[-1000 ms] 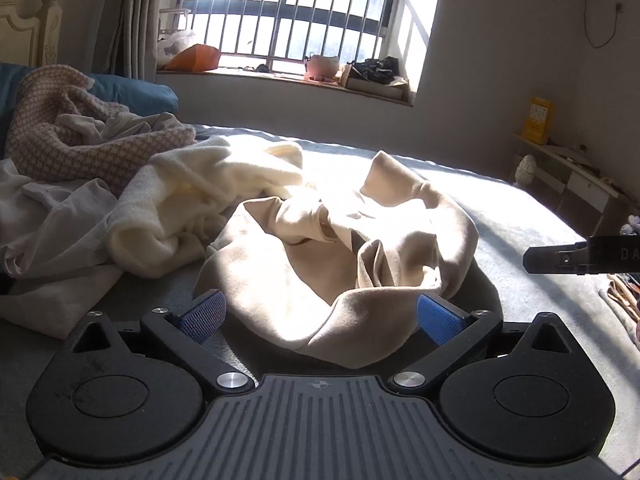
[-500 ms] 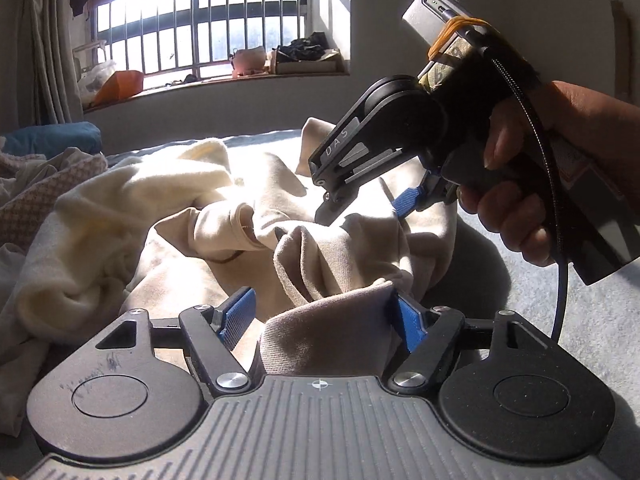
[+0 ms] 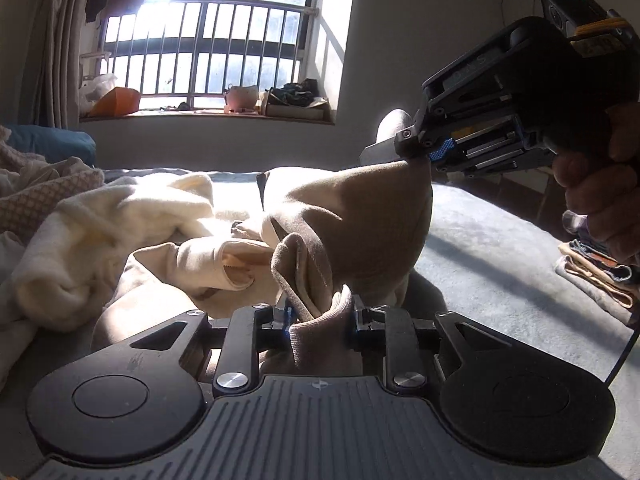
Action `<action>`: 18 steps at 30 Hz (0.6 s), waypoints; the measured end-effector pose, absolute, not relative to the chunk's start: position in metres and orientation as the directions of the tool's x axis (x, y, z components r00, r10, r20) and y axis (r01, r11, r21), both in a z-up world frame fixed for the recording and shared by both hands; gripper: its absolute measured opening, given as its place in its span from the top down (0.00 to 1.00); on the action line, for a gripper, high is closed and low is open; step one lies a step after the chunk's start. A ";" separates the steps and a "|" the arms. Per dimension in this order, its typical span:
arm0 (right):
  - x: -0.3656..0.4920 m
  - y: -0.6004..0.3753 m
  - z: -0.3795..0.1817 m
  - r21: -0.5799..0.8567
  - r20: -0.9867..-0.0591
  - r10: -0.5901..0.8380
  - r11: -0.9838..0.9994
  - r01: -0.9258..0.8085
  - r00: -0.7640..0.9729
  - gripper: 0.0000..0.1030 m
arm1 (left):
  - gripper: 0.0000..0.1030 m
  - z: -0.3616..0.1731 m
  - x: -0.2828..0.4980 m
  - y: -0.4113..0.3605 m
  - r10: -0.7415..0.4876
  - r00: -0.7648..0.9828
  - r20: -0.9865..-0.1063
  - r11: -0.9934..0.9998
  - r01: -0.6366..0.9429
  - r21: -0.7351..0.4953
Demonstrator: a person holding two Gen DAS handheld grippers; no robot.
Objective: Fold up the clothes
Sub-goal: 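Grasp the beige hoodie with the left gripper while the right gripper grasps another edge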
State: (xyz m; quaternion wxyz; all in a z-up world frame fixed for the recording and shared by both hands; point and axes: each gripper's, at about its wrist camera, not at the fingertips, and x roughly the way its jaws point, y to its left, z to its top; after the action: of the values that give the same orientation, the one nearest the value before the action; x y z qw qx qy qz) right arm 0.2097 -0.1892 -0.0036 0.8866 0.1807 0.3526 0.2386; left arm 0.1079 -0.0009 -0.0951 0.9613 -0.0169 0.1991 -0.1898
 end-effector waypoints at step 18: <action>-0.013 -0.304 -0.023 0.720 -0.461 0.568 0.689 -0.086 0.682 0.95 | 0.87 -0.095 -0.005 -0.026 -0.611 0.643 -0.462 0.769 0.620 -0.155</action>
State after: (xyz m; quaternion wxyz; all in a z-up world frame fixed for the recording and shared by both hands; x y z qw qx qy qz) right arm -0.0133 -0.3040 -0.0229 0.8498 0.3446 0.3495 0.1922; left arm -0.0049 -0.0258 -0.0950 0.9063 0.0086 0.2516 -0.3395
